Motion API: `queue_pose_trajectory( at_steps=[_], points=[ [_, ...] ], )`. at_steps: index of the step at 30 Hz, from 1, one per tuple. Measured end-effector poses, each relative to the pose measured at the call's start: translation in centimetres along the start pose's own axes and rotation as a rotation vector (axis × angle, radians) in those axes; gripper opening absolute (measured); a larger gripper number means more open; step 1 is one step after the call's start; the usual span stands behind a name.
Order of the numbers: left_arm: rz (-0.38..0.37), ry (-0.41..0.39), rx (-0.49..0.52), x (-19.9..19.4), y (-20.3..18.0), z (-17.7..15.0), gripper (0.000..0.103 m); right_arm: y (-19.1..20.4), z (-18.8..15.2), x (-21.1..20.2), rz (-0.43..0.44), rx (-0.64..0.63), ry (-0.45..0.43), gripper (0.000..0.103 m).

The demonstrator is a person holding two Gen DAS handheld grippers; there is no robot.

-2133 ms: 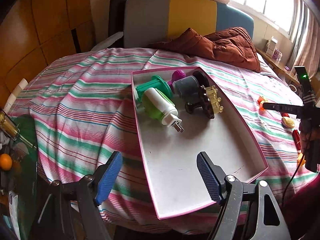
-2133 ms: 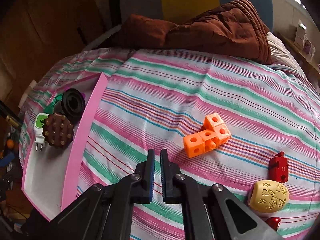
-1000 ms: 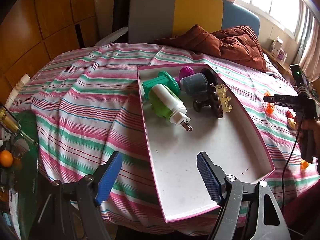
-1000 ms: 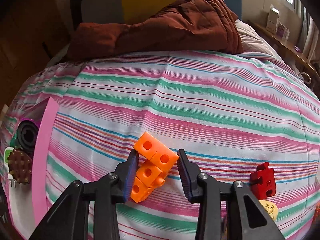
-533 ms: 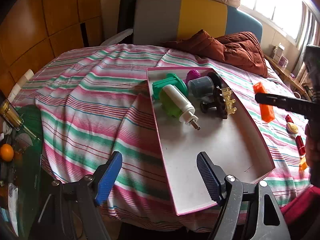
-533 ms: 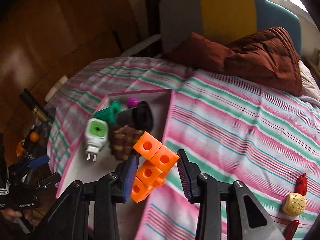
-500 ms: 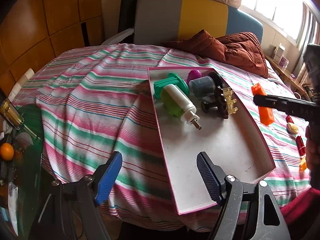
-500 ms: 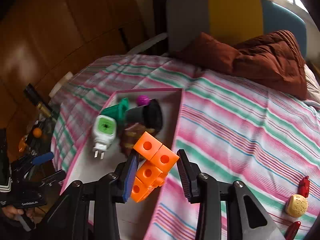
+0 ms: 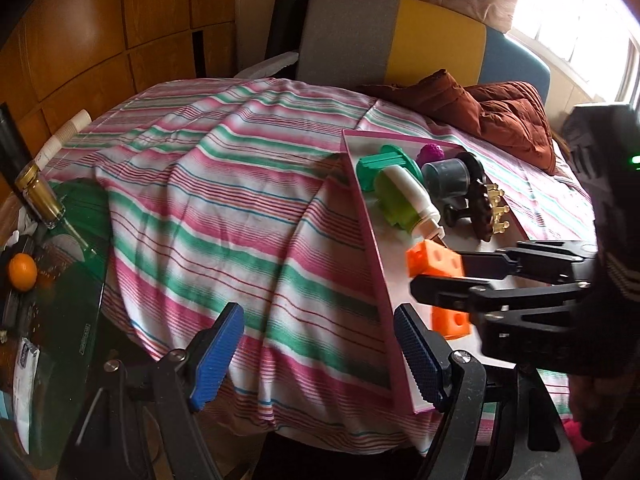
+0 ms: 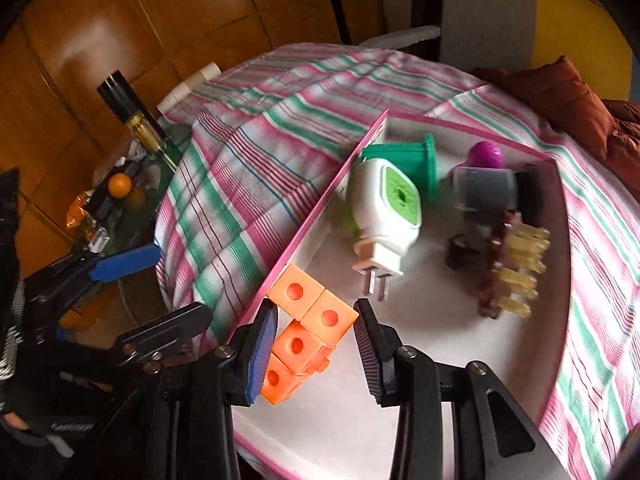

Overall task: Organize rigid objects
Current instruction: 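Carry the orange cubes into the tray and release them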

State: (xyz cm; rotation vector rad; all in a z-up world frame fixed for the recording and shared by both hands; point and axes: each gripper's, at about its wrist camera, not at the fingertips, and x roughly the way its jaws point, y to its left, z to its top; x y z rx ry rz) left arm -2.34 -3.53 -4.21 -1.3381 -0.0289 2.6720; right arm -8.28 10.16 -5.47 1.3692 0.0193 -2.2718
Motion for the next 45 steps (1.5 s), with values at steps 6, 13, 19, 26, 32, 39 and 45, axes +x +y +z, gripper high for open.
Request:
queue_pose_trajectory(
  at_steps=[6, 13, 19, 26, 32, 39, 45],
  points=[
    [0.004, 0.005, -0.012, 0.1, 0.5, -0.2, 0.078, 0.1, 0.2, 2.4, -0.084, -0.003, 0.036, 0.039],
    [0.006, 0.001, -0.004, 0.0, 0.4, -0.2, 0.078, -0.6, 0.3, 2.4, -0.053, 0.025, 0.046, 0.044],
    [0.011, -0.001, -0.009, -0.1, 0.5, -0.1, 0.078, -1.1, -0.1, 0.2, -0.032, 0.052, 0.005, 0.046],
    [0.011, -0.018, 0.017, -0.6, -0.2, 0.0, 0.078, -1.8, -0.8, -3.2, -0.045, 0.081, -0.063, 0.046],
    [0.010, -0.029, 0.039, -0.9, -0.8, 0.3, 0.078, -2.5, -1.3, -5.4, -0.067, 0.101, -0.108, 0.046],
    [0.007, -0.043, 0.083, -1.3, -2.1, 0.5, 0.078, -5.0, -2.6, -7.7, -0.125, 0.156, -0.139, 0.046],
    [0.005, -0.036, 0.116, -1.2, -3.4, 0.6, 0.078, -8.9, -4.3, -10.4, -0.189, 0.256, -0.172, 0.046]
  ],
)
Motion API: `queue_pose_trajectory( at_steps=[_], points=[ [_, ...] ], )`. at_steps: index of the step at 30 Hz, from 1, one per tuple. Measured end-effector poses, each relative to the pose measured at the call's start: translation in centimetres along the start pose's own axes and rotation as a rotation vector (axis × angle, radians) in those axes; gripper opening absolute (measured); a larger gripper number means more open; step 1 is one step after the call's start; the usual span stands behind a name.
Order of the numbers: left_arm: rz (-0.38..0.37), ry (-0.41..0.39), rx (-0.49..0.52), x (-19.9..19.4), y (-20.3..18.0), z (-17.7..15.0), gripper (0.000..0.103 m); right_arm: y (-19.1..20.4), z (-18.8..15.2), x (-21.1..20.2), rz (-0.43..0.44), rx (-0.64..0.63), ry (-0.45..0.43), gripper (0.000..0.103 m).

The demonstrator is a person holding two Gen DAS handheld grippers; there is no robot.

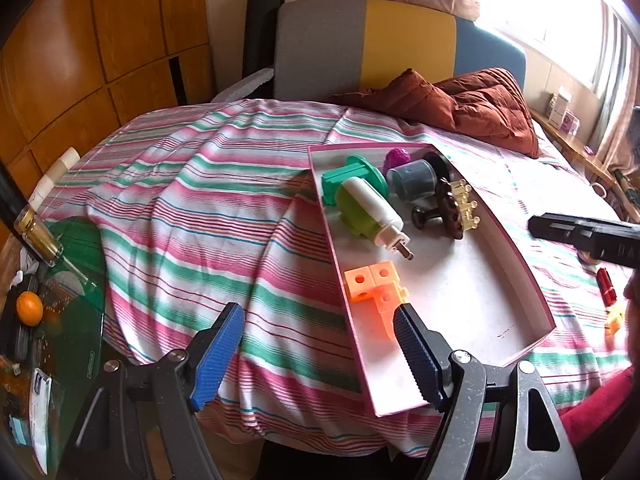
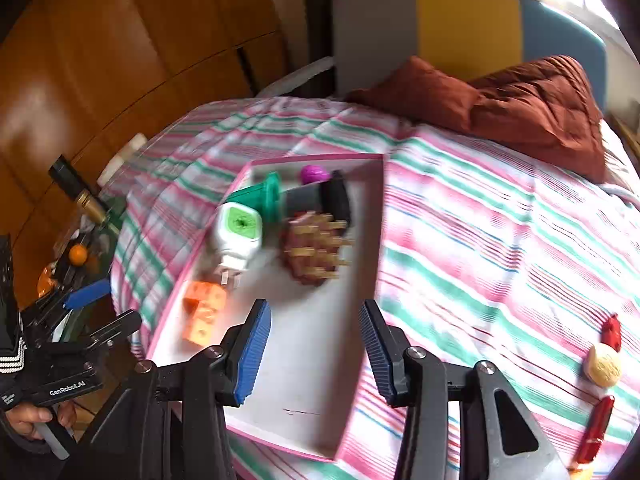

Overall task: Organize rigid objects
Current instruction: 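Carry the orange cubes into the tray and release them, then reach the left gripper to the bed and grasp the yellow block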

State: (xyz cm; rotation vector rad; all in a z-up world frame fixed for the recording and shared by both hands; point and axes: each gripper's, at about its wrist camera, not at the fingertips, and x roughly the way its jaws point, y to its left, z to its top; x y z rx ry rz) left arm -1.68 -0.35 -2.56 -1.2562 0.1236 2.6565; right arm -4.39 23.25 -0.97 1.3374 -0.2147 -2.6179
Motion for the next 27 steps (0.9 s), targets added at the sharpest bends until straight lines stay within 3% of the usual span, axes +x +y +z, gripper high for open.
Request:
queue_pose_trajectory(
  at_steps=[12, 19, 23, 27],
  points=[
    [-0.033, 0.013, 0.042, 0.4, -1.8, 0.5, 0.078, -12.2, -1.8, -6.0, -0.189, 0.278, -0.091, 0.046],
    [-0.078, -0.005, 0.089, 0.3, -4.0, 1.4, 0.078, -20.0, -5.4, -10.8, -0.314, 0.498, -0.160, 0.047],
    [-0.114, -0.010, 0.140, 0.3, -6.1, 1.9, 0.078, -24.6, -8.7, -13.2, -0.214, 0.766, -0.260, 0.048],
    [-0.168, -0.015, 0.179, 0.4, -8.6, 2.6, 0.078, -26.4, -11.2, -15.6, -0.144, 0.910, -0.444, 0.049]
  ],
)
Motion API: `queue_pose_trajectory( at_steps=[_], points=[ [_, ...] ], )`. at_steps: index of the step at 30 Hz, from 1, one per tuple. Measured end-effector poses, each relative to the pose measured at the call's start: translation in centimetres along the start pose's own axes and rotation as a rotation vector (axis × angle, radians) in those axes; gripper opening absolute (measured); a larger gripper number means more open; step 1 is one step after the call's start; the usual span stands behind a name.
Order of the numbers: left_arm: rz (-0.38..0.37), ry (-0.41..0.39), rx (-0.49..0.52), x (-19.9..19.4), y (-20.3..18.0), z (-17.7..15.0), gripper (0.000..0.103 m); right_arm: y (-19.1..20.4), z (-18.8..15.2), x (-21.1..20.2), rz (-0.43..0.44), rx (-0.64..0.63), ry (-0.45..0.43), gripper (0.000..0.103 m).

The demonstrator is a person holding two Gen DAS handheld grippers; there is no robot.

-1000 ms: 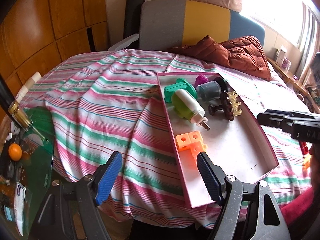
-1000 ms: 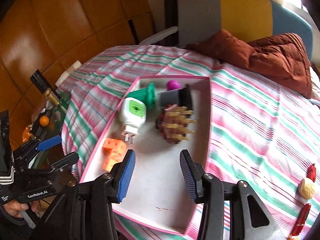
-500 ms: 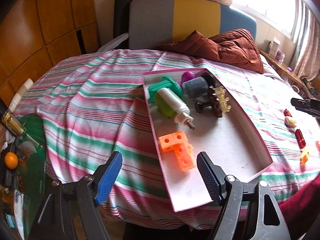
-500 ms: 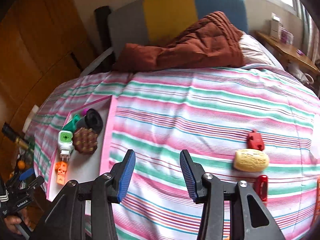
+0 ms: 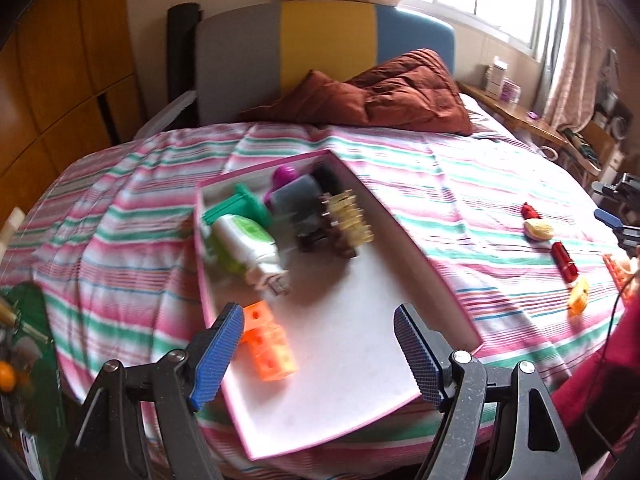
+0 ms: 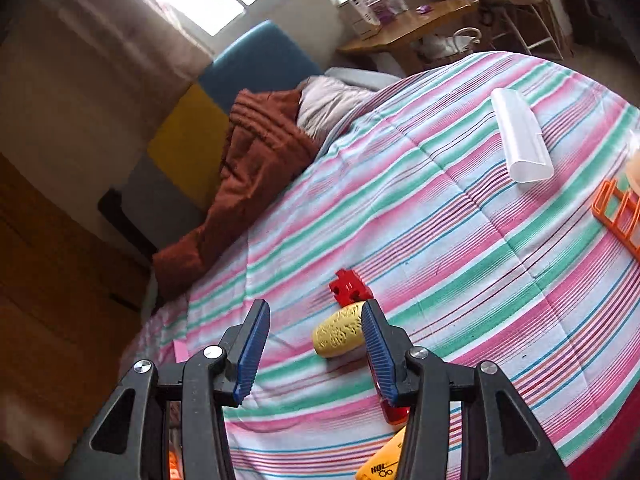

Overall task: Organize rigid objects
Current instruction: 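Reach the left gripper to the bed and grasp the yellow block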

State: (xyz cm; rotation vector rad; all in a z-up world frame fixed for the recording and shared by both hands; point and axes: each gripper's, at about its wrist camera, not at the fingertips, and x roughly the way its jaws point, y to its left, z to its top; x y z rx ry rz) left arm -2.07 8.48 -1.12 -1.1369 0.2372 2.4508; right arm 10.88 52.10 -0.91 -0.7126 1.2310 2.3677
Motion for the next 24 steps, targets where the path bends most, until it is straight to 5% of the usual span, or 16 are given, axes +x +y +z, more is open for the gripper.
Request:
queue_pose_trajectory(
  at_steps=[8, 24],
  points=[
    [-0.156, -0.004, 0.144, 2.0, -6.9, 2.6, 0.078, -2.3, 0.2, -1.6, 0.125, 0.152, -0.084, 0.050],
    [-0.589, 0.107, 0.529, 6.3, -26.0, 2.9, 0.062, -2.4, 0.0, -2.1, 0.196, 0.143, -0.107, 0.050]
  ],
)
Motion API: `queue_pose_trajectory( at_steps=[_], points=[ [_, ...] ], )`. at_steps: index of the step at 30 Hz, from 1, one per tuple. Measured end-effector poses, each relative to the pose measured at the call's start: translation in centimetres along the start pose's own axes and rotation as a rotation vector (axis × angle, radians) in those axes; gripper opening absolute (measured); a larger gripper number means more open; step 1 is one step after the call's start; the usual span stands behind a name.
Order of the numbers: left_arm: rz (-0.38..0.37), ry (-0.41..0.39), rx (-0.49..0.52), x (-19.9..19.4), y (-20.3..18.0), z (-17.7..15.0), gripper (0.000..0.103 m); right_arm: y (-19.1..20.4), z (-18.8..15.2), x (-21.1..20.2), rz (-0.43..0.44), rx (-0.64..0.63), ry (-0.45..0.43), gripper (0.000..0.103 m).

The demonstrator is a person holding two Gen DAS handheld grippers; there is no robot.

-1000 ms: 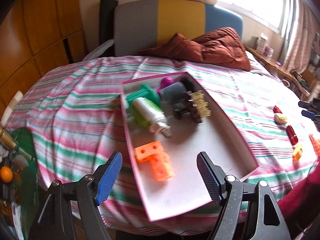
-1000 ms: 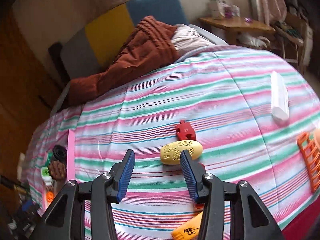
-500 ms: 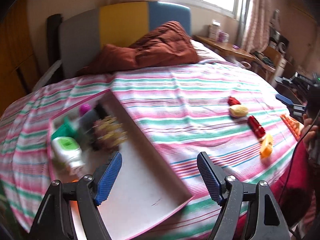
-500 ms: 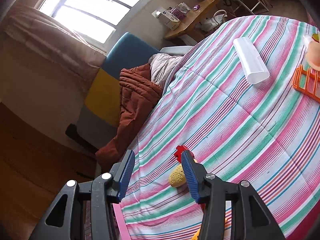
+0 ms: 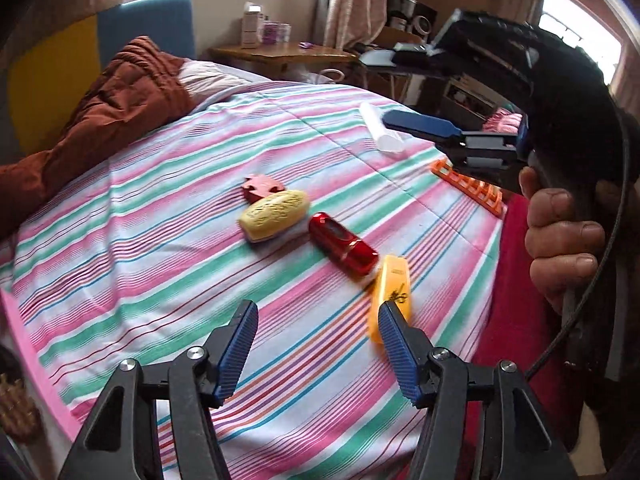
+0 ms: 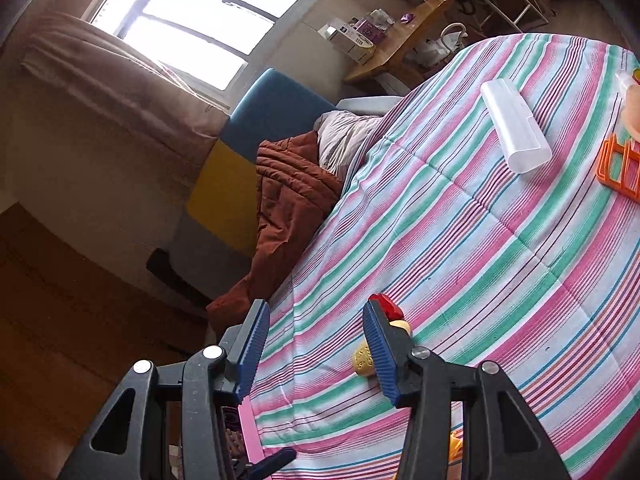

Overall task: Organize rigid objects
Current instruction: 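Reach the left gripper to the bed and grasp the yellow block, then carry the yellow block to the tray with left while right grasps red lipstick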

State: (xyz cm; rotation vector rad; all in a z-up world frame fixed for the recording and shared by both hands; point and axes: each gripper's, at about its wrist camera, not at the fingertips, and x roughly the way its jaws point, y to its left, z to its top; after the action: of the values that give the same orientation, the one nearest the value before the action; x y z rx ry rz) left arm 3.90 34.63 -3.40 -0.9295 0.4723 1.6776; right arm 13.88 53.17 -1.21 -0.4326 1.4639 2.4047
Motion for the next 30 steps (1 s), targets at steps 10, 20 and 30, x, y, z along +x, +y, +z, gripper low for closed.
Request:
queue_pose_trajectory(
  at_steps=[10, 20, 30],
  points=[
    [-0.092, 0.116, 0.036, 6.3, -2.5, 1.3, 0.059, -0.6, 0.2, 0.3, 0.038, 0.040, 0.013, 0.050],
    [-0.032, 0.108, -0.054, 3.9, 0.4, -2.4, 0.026, -0.9, 0.0, 2.1, -0.090, 0.047, 0.100, 0.050],
    [0.025, 0.047, -0.136, 0.6, 2.3, -6.7, 0.026, -1.3, -1.6, 7.0, -0.356, -0.015, 0.343, 0.050]
  ],
)
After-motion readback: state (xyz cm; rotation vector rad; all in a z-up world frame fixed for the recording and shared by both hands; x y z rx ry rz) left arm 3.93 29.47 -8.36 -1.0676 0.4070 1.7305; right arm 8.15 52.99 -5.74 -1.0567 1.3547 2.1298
